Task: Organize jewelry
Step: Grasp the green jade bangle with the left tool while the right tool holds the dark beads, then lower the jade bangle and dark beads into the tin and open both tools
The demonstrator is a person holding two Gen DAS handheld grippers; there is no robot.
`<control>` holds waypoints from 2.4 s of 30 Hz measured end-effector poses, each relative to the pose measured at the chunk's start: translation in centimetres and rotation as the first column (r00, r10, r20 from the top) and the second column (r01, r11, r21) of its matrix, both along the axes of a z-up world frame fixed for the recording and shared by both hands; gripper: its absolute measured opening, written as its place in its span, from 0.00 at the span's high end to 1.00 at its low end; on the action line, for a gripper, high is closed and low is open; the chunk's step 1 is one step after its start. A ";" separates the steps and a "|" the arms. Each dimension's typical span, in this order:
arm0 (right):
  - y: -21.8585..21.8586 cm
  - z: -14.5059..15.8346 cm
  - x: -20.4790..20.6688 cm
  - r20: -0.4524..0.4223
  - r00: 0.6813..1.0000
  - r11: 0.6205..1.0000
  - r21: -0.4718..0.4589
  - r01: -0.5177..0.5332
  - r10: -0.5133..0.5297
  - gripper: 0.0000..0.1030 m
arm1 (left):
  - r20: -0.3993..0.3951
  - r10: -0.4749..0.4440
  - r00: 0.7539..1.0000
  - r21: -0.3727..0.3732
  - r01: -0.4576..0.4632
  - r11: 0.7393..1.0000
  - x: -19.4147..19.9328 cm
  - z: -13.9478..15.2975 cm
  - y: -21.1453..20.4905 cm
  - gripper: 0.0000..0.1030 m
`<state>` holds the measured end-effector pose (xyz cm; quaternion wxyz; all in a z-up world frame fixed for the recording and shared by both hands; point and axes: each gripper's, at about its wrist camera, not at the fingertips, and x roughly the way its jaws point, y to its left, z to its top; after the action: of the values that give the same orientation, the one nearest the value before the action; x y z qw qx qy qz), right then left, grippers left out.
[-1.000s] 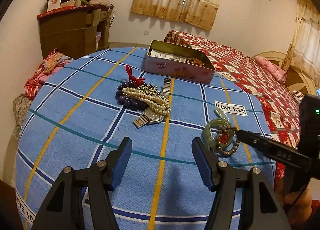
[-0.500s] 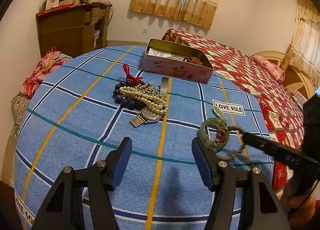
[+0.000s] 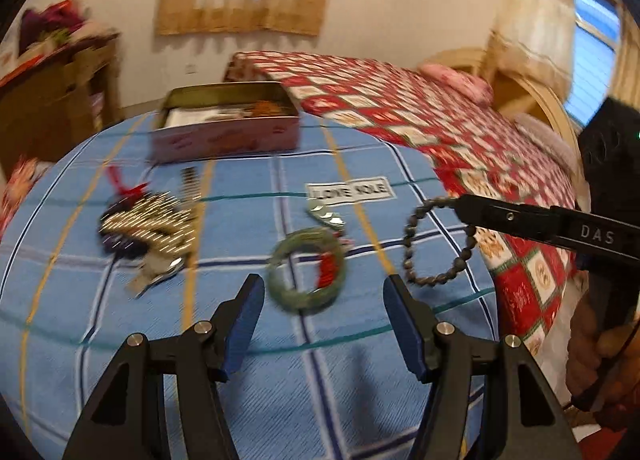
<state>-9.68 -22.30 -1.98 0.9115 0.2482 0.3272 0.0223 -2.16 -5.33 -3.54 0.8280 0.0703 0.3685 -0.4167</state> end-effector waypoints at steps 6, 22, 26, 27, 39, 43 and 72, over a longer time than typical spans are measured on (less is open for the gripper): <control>-0.5 -0.3 -0.2 -0.004 1.000 1.000 0.011 -0.002 0.002 0.88 | -0.008 -0.115 0.993 0.061 0.115 0.991 0.3 -1.2 -2.8 0.58; -1.4 -1.0 0.0 -0.010 1.000 0.999 0.053 0.011 -0.011 0.88 | -0.203 -0.052 0.978 -0.107 0.030 0.994 2.5 -1.7 2.0 0.92; -1.4 -1.0 0.3 -0.003 1.000 0.995 0.095 0.000 0.000 0.88 | -0.250 -0.052 0.967 -0.263 -0.016 0.965 2.9 0.0 4.7 0.92; -1.4 -0.8 0.3 0.002 1.000 0.995 0.103 -0.003 0.003 0.88 | -0.254 -0.046 0.966 -0.293 -0.032 0.955 3.0 0.5 5.3 0.92; -0.9 3.2 1.7 0.114 0.993 0.983 0.172 -0.063 0.044 0.88 | -0.039 0.023 0.999 -0.351 -0.035 0.936 2.3 5.9 6.7 0.92; -0.7 3.9 2.4 0.127 0.991 0.984 0.160 -0.072 0.052 0.88 | -0.036 0.042 0.998 -0.362 -0.052 0.931 3.0 5.9 6.8 0.92; -3.8 2.5 23.3 0.186 0.983 0.957 0.286 -0.052 -0.002 0.88 | 0.116 0.155 0.981 -0.279 -0.118 0.953 20.0 5.7 -0.8 0.92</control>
<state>13.57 -26.06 0.48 0.8914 0.3715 0.2379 0.1043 17.89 -6.09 2.14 0.8799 -0.0408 0.2547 -0.3990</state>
